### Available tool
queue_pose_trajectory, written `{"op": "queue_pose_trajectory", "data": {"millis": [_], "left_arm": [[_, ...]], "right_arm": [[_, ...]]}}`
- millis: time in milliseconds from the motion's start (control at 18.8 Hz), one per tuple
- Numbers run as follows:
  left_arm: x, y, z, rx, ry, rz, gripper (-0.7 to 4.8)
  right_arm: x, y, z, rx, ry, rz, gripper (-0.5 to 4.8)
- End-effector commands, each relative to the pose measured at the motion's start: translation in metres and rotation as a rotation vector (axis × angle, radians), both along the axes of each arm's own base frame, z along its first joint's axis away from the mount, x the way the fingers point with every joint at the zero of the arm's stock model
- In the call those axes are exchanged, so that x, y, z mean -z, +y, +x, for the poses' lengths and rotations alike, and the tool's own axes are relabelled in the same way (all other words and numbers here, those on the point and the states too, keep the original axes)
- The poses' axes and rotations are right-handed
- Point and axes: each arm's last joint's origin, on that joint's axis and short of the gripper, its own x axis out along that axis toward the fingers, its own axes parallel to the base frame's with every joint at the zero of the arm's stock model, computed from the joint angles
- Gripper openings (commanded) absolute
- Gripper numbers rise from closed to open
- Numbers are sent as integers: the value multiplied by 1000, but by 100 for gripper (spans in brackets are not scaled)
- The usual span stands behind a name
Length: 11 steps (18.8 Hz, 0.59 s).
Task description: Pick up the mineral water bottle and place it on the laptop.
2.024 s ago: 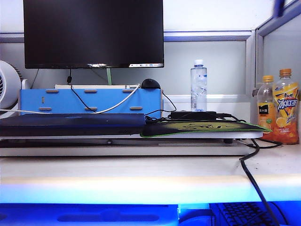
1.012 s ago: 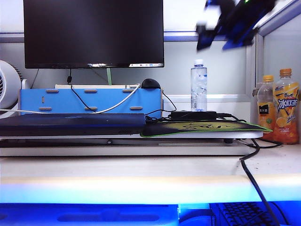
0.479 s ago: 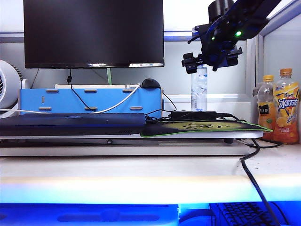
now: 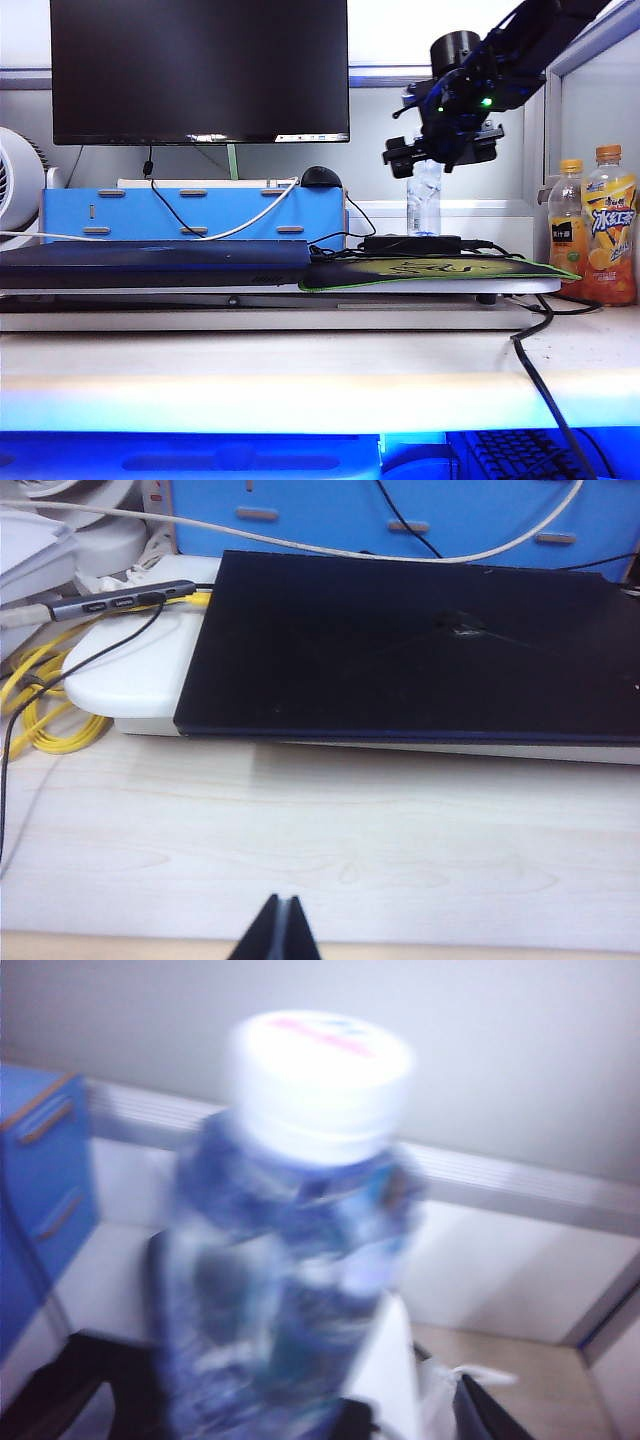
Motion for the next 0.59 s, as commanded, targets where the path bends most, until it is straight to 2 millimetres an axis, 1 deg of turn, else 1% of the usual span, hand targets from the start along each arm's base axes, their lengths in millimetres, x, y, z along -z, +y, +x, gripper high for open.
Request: {"op": "queue_pose_trajectory", "data": {"millis": [53, 373, 586], "left_arm": [[0, 0, 0, 3, 0, 1, -2], [0, 0, 0, 3, 0, 1, -2], [0, 0, 0, 3, 0, 1, -2]], "right_arm": [[3, -7, 7, -9, 6, 15, 479], [3, -4, 8, -109, -23, 41, 479], [5, -4, 9, -110, -18, 46, 479]]}}
